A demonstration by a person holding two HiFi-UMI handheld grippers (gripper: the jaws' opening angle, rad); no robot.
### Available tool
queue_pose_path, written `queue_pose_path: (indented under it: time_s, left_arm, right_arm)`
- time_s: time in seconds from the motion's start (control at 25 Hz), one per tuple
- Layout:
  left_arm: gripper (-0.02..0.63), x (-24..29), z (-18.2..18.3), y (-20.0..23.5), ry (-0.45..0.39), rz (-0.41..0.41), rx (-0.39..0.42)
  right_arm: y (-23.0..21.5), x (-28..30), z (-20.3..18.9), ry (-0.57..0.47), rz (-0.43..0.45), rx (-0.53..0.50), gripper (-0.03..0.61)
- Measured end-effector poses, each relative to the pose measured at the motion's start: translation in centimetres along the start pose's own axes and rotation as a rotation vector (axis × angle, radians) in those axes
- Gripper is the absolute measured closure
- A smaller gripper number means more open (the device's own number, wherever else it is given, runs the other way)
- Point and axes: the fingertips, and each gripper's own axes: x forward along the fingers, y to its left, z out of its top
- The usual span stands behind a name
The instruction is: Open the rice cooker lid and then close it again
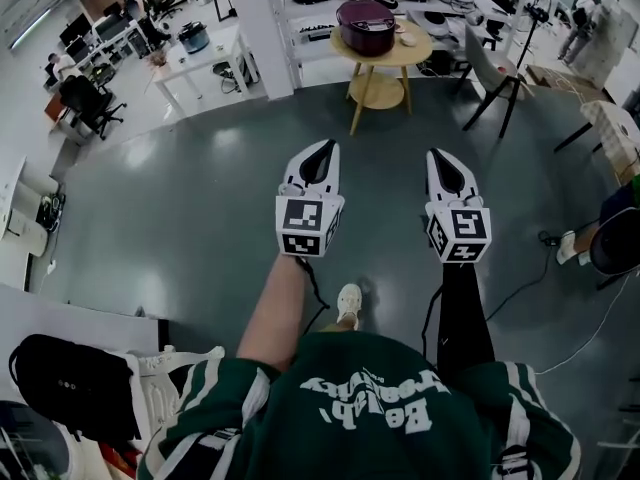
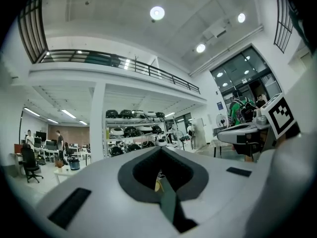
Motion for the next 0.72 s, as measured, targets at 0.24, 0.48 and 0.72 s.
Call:
queue_pose_path:
  time_s: [0.24,0.48,0.72]
  left_arm:
    - [0.614,8.2,-0.1,6.2,-0.003,-0.01,0.001]
    - [0.614,15.5,-1.0,10.0,-0.012,-0.039,0.006]
    - [0.614,19.6,-2.6,12.4,-0.002,-0.048,-0.011]
  right_arm:
    - [-1.3,10.1,0.0,0.006,-0.007,0.005,0.574]
    - [-3.5,17.7,-1.0,0.002,-0.053,0.011,0.574]
    - [-5.7,21.0,-2.3,0.026,-0.078,-0.02,0.571]
